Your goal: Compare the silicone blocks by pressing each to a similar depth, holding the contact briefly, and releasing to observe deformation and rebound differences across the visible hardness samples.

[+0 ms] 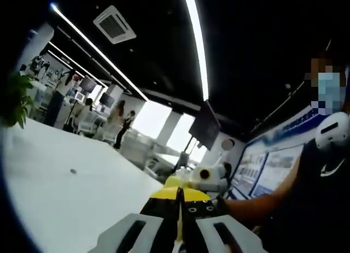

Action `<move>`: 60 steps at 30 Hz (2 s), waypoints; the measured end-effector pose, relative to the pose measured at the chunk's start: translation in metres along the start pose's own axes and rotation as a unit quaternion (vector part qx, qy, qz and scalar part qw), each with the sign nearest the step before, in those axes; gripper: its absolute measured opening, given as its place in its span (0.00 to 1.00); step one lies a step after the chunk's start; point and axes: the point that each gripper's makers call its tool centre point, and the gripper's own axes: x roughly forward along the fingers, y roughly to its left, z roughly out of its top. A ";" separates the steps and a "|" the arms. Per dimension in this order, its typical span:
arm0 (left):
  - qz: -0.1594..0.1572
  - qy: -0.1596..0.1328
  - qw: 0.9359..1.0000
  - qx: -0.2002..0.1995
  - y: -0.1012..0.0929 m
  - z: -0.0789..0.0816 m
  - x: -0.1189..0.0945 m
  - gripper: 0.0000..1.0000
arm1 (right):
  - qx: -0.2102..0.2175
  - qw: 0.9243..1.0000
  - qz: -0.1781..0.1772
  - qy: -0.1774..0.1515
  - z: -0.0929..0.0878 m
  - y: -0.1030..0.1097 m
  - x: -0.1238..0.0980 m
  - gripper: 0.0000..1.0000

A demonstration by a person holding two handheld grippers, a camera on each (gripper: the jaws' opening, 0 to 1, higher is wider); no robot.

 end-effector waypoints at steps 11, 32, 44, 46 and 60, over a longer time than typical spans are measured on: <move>0.012 0.022 1.000 0.011 0.005 -0.009 0.001 0.00 | 0.001 1.000 -0.001 0.022 -0.007 -0.003 -0.001 0.01; 0.020 0.007 0.999 0.027 0.008 -0.007 -0.001 0.00 | 0.006 0.999 -0.007 0.031 -0.005 -0.008 0.004 0.00; 0.022 0.004 0.999 0.031 0.007 -0.003 -0.006 0.00 | 0.009 1.000 0.000 0.029 -0.003 -0.005 0.009 0.00; 0.023 0.006 0.999 0.032 0.008 -0.004 -0.006 0.00 | 0.008 1.000 0.000 0.030 -0.004 -0.004 0.009 0.00; 0.022 0.011 0.999 0.033 0.007 -0.004 -0.004 0.00 | 0.027 0.999 0.002 0.031 -0.004 -0.002 0.007 0.00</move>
